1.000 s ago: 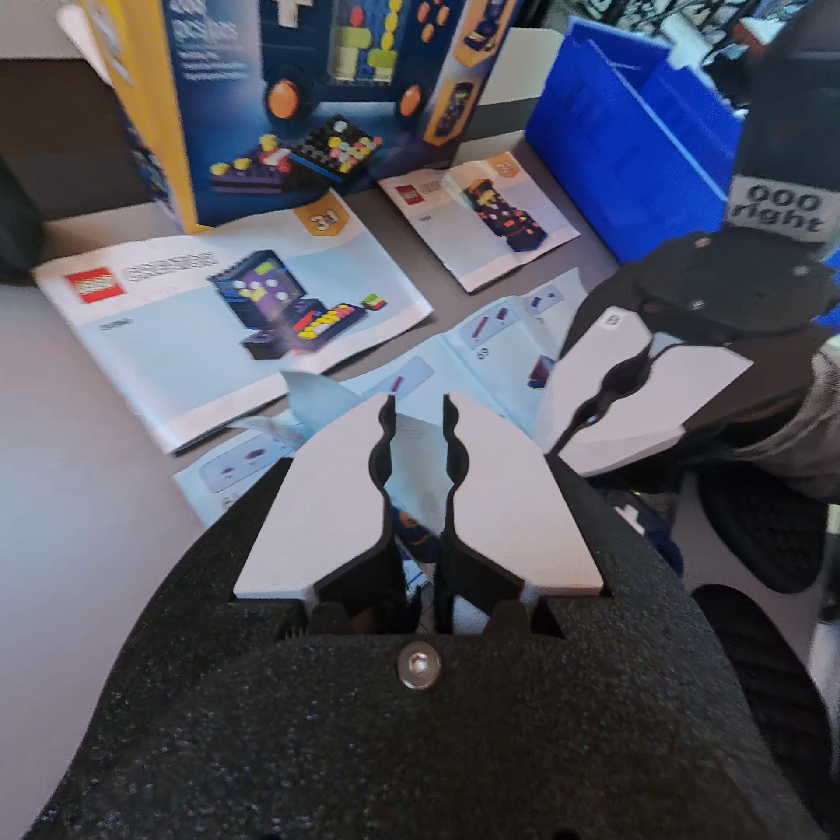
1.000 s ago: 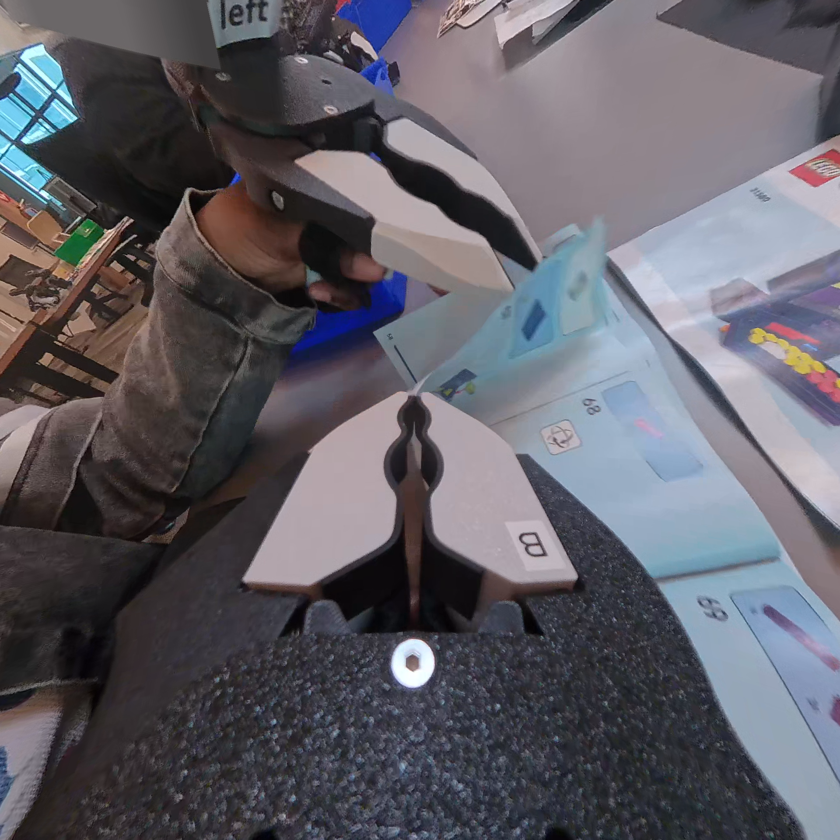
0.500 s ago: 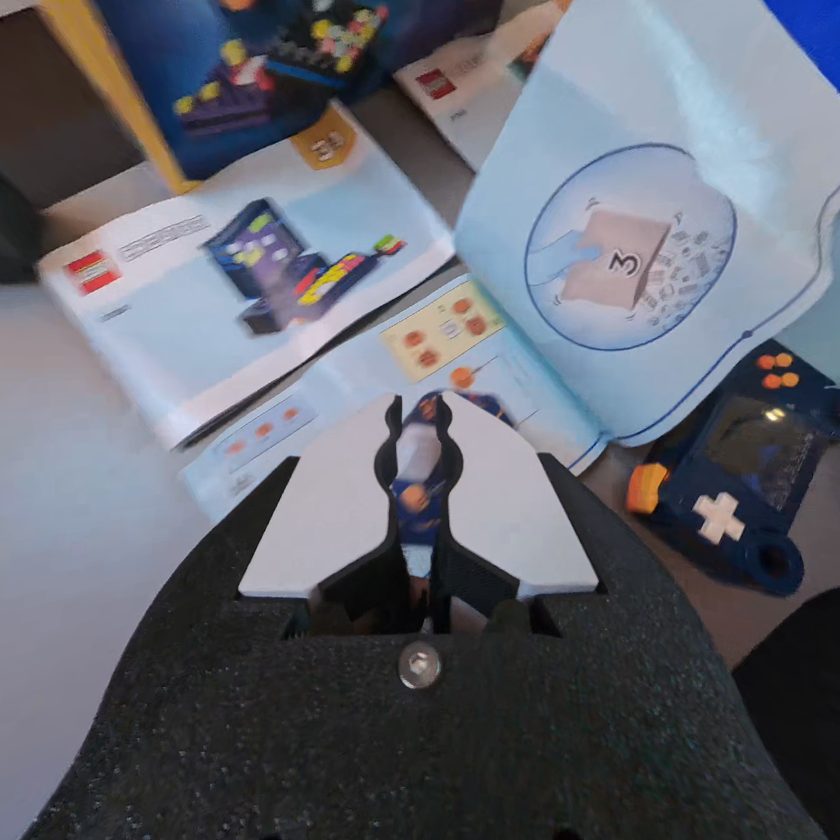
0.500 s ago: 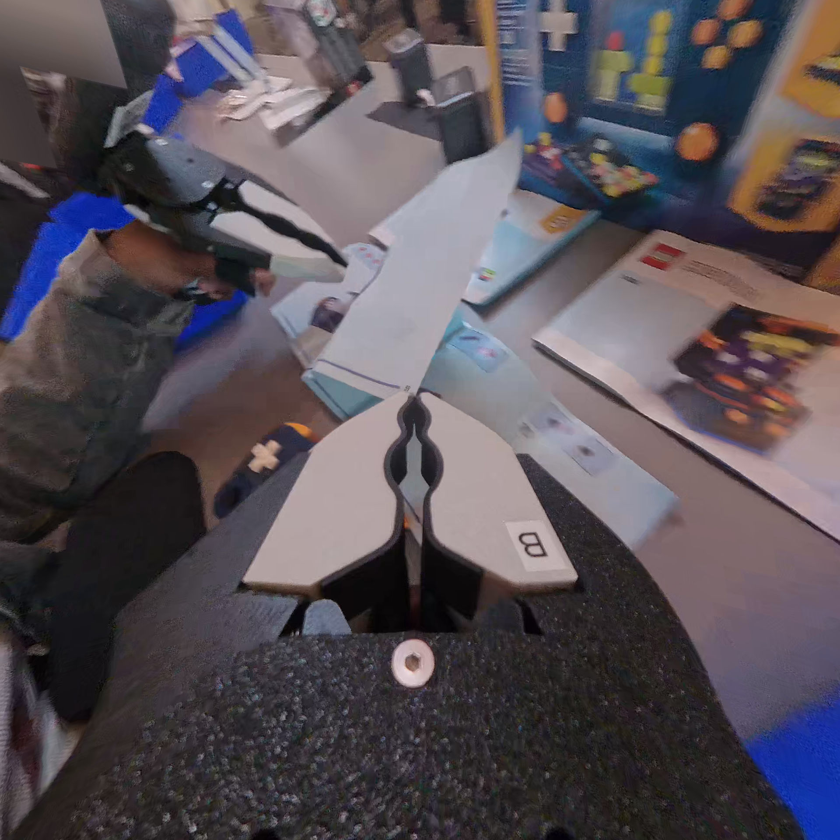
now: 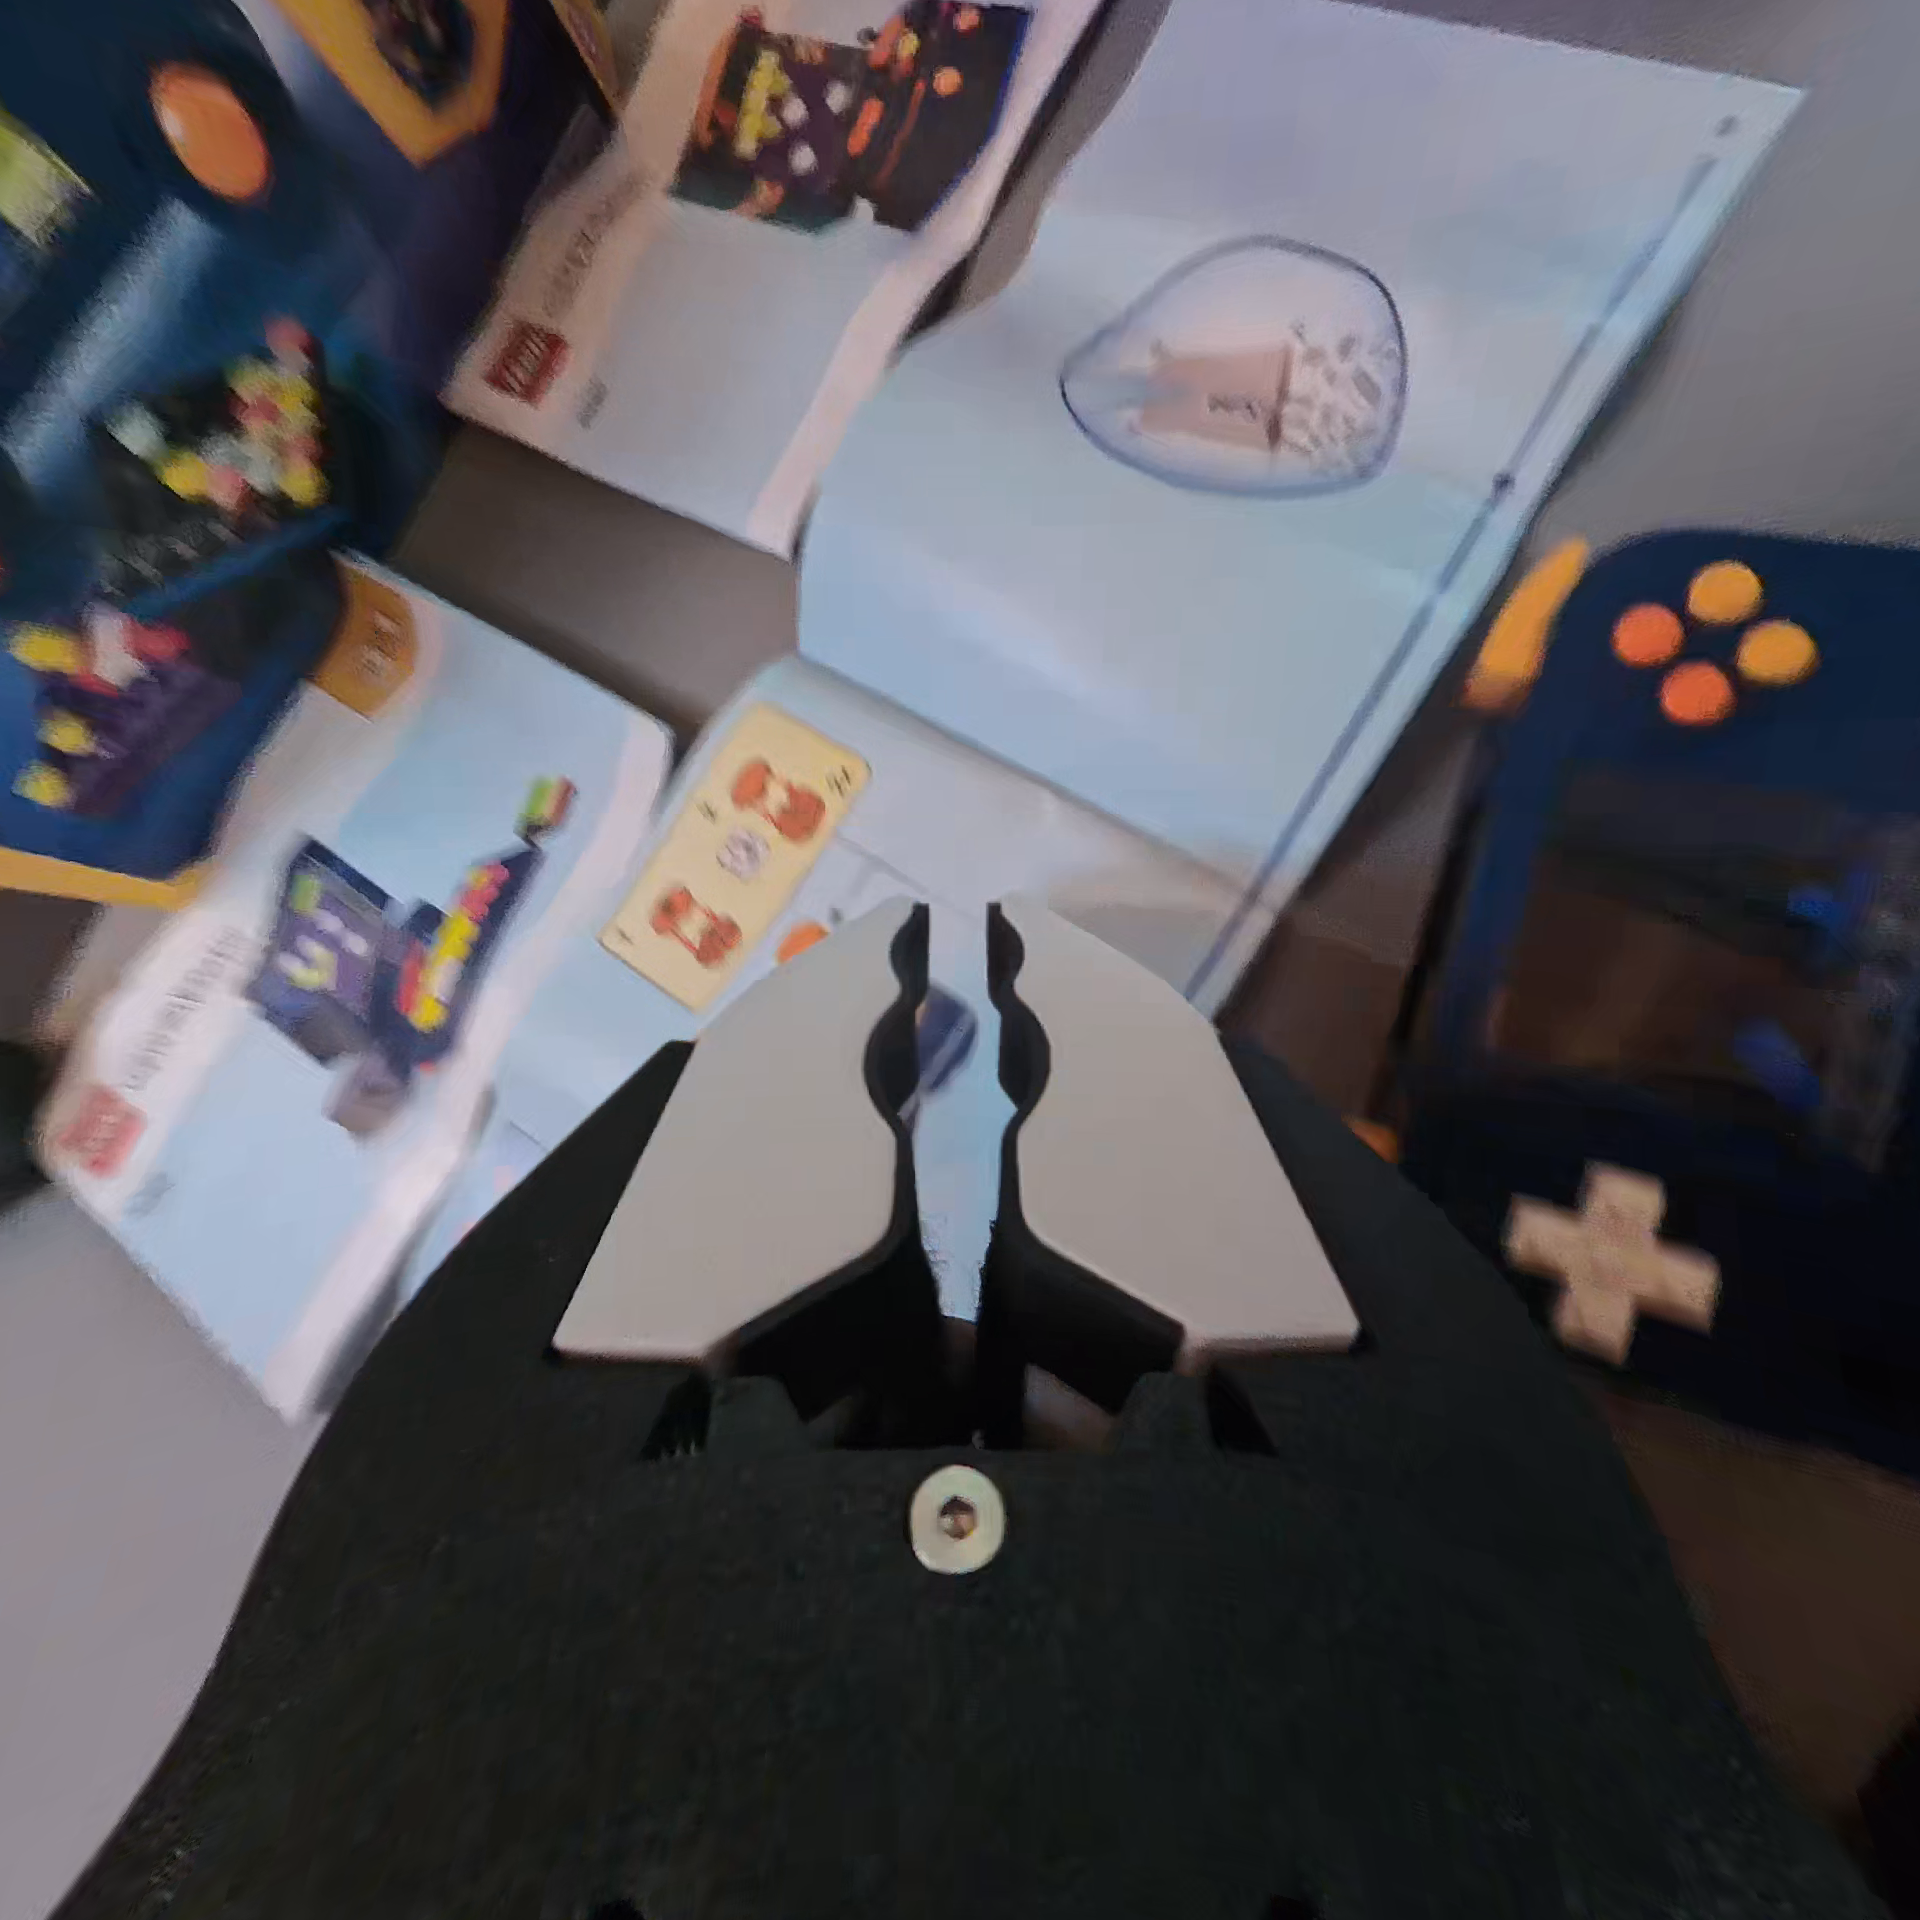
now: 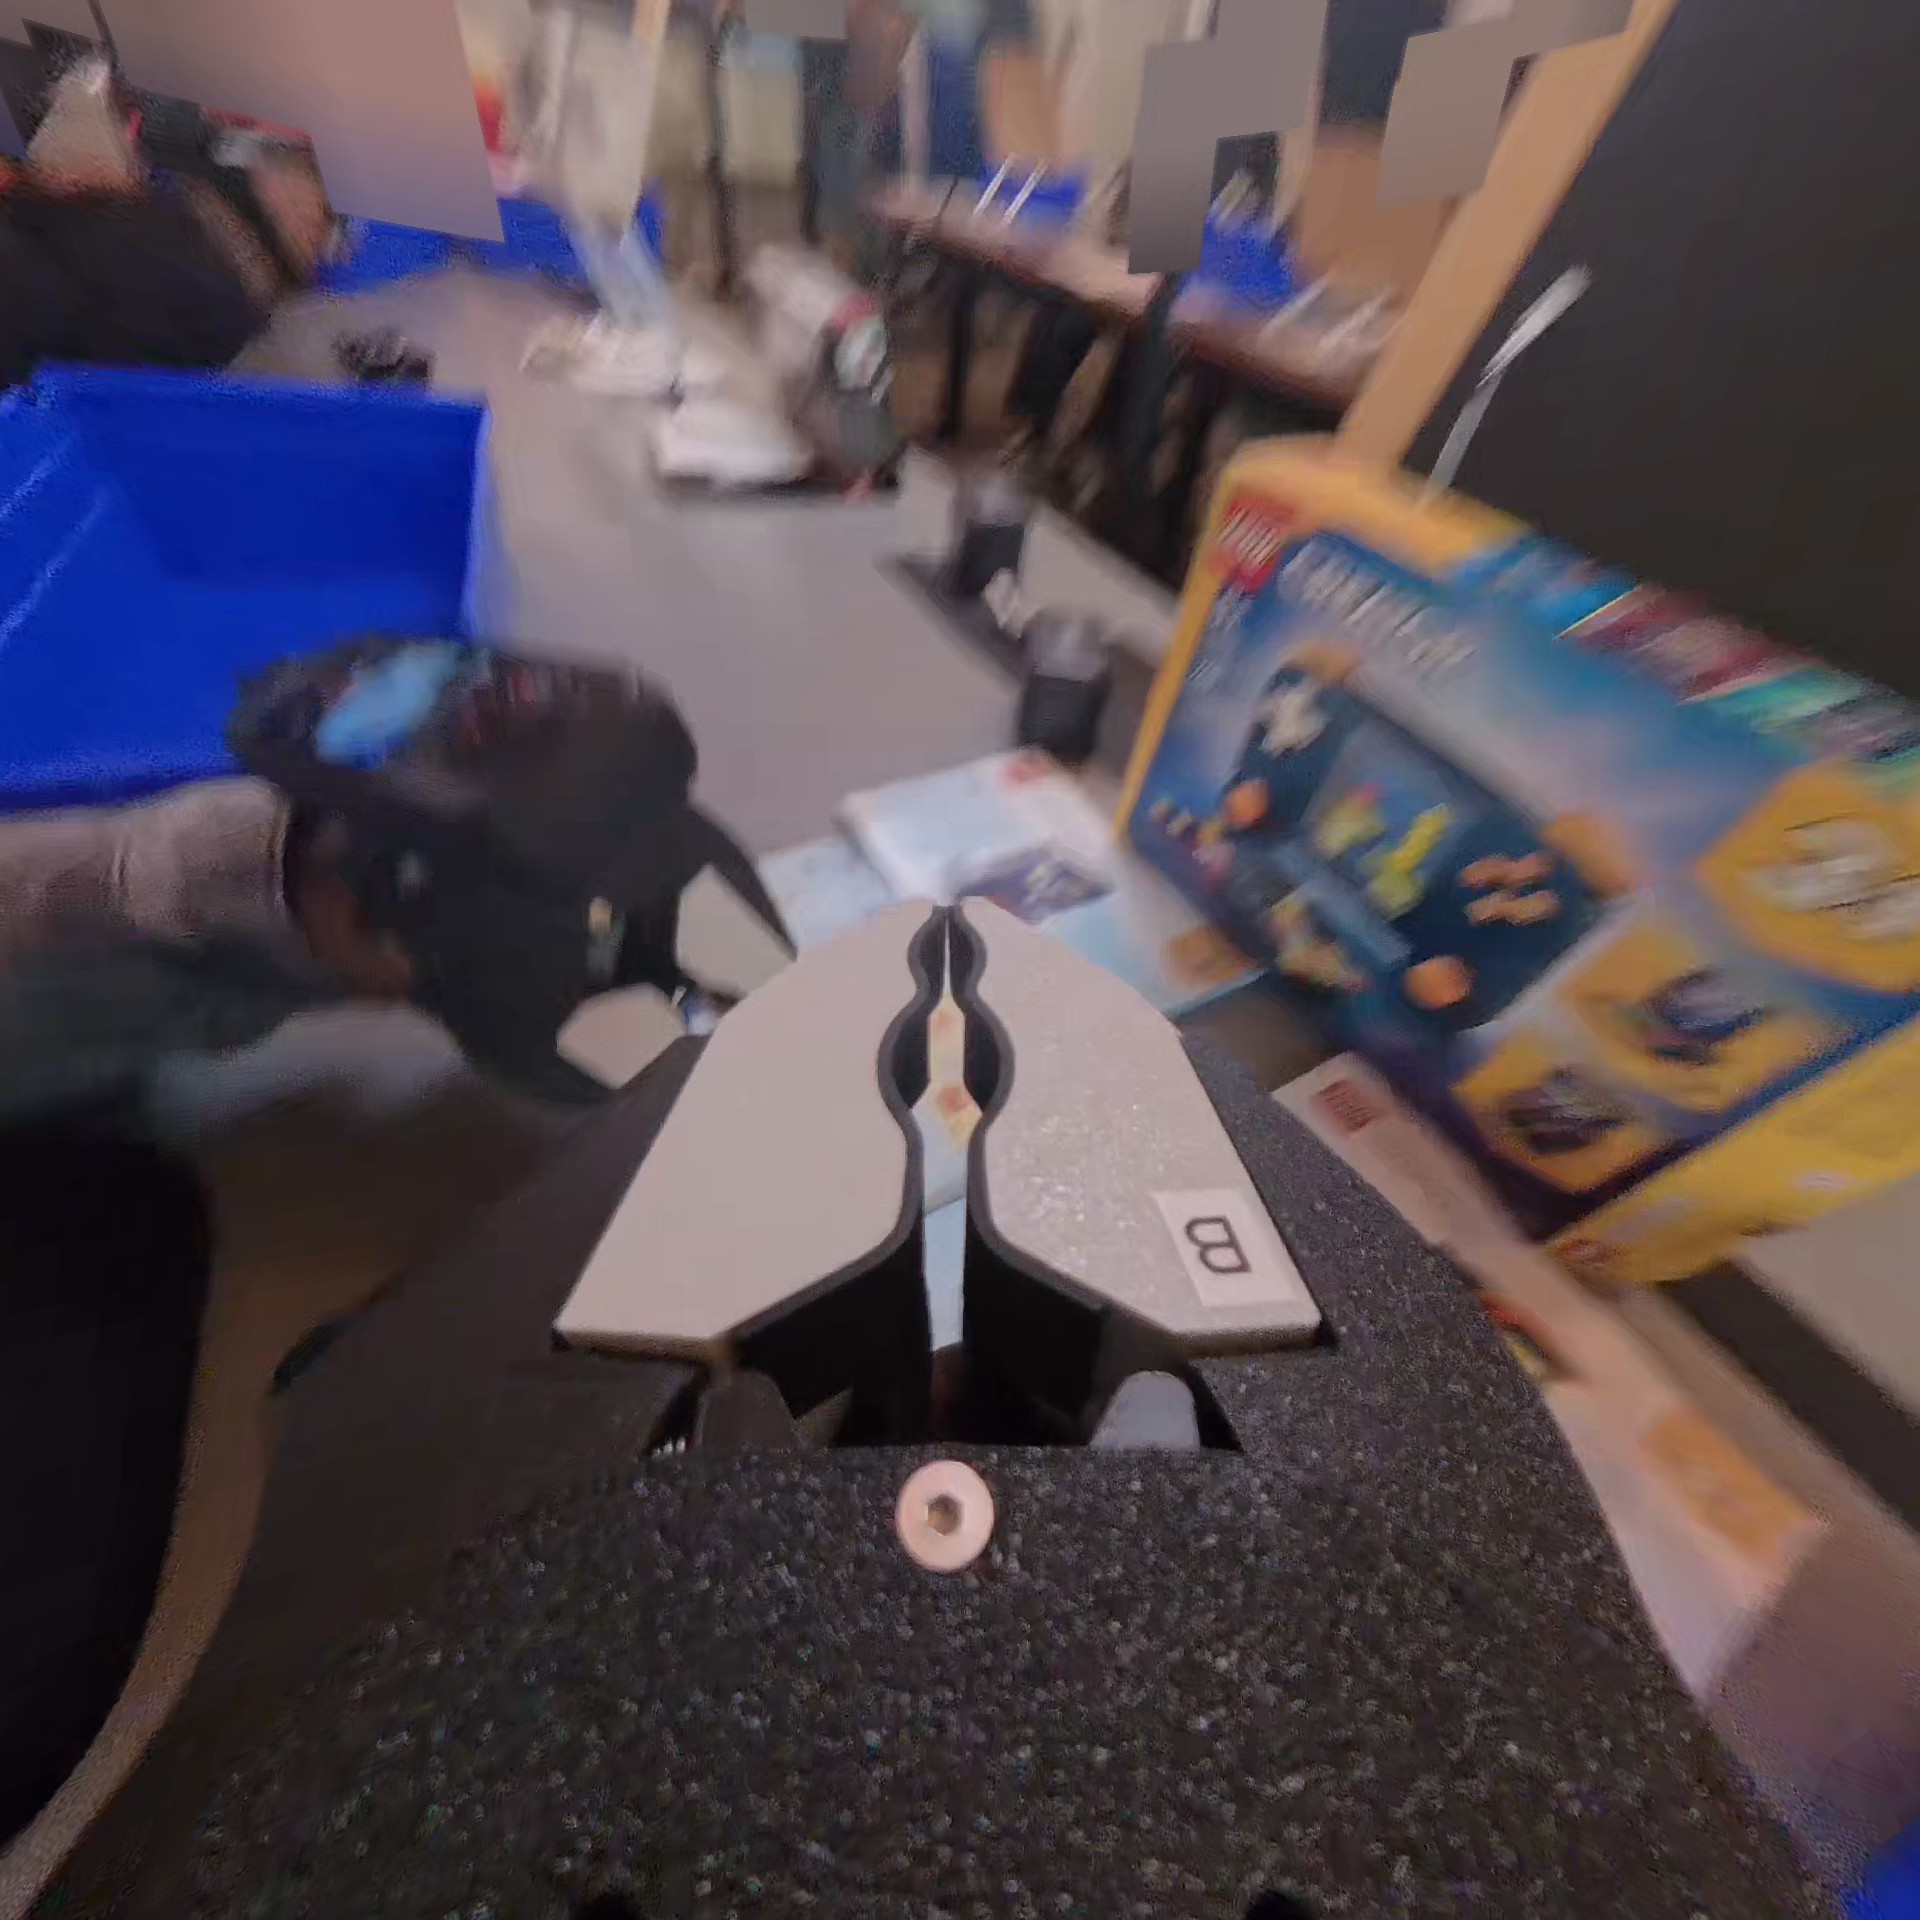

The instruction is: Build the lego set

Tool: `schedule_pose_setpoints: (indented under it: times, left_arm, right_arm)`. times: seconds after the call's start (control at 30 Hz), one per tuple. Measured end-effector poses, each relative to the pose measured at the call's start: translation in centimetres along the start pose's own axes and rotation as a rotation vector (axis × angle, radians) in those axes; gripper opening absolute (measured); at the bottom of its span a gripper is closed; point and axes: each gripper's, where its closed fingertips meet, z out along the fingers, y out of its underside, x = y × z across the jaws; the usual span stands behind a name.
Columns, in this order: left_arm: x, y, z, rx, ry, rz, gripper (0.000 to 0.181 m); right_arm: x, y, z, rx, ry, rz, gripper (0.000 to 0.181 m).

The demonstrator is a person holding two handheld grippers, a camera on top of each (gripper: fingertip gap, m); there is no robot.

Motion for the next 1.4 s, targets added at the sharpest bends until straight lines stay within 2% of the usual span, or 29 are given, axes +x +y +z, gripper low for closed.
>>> schedule_pose_setpoints:
  times: [0.1, 0.13, 0.23, 0.27, 0.33, 0.4, 0.53, 0.63, 0.97, 1.1, 1.3, 1.33, 1.4]
  left_arm:
    - [0.5, 3.8, -0.4, -0.056, 0.165, -0.198, 0.006]
    - [0.6, 4.4, -0.4, -0.046, 0.201, -0.261, 0.005]
    - [0.2, 5.1, -1.0, 0.001, 0.252, -0.417, 0.001]
    - [0.1, 5.4, -1.3, 0.005, 0.262, -0.450, 0.001]
    - [-0.1, 5.9, -1.7, 0.016, 0.277, -0.502, 0.002]
    - [-0.2, 6.3, -2.1, 0.020, 0.286, -0.538, 0.002]
    - [-1.4, 7.5, -2.5, -0.037, 0.192, -0.530, 0.000]
    - [-0.9, 7.3, -2.4, -0.044, 0.186, -0.489, 0.000]
    - [-0.7, 7.4, -2.3, -0.136, 0.064, -0.373, 0.000]
    - [-0.6, 7.3, -2.3, -0.149, 0.068, -0.367, 0.000]
    - [1.1, 7.2, -2.9, -0.189, 0.163, -0.327, 0.003]
    - [0.8, 7.4, -3.1, -0.181, 0.163, -0.328, 0.004]
    - [-2.1, 7.7, -3.7, -0.115, 0.023, -0.396, 0.005]
  right_arm:
    - [-4.4, 6.6, 4.0, -0.249, -0.394, 0.137, 0.000]
    - [-5.5, 8.9, 4.9, -0.319, -0.469, 0.161, 0.000]
    - [-5.1, 15.3, 6.8, -0.498, -0.463, 0.155, 0.000]
    - [-5.2, 15.2, 7.0, -0.437, -0.497, 0.214, 0.000]
    - [-4.6, 15.3, 6.5, -0.447, -0.517, 0.329, 0.000]
    - [-4.5, 15.6, 5.9, -0.454, -0.539, 0.366, 0.000]
    - [-4.0, 16.1, 4.5, -0.460, -0.554, 0.336, 0.000]
    - [-3.7, 16.3, 3.8, -0.458, -0.558, 0.298, 0.000]
    - [-3.7, 16.3, 3.7, -0.443, -0.523, 0.197, 0.000]
    - [-3.7, 16.3, 3.5, -0.442, -0.526, 0.188, 0.000]
    - [-3.6, 16.6, 2.6, -0.438, -0.547, 0.124, 0.000]
    - [-3.5, 16.6, 2.5, -0.438, -0.546, 0.119, 0.000]
    - [-3.5, 16.7, 2.4, -0.438, -0.549, 0.118, 0.000]
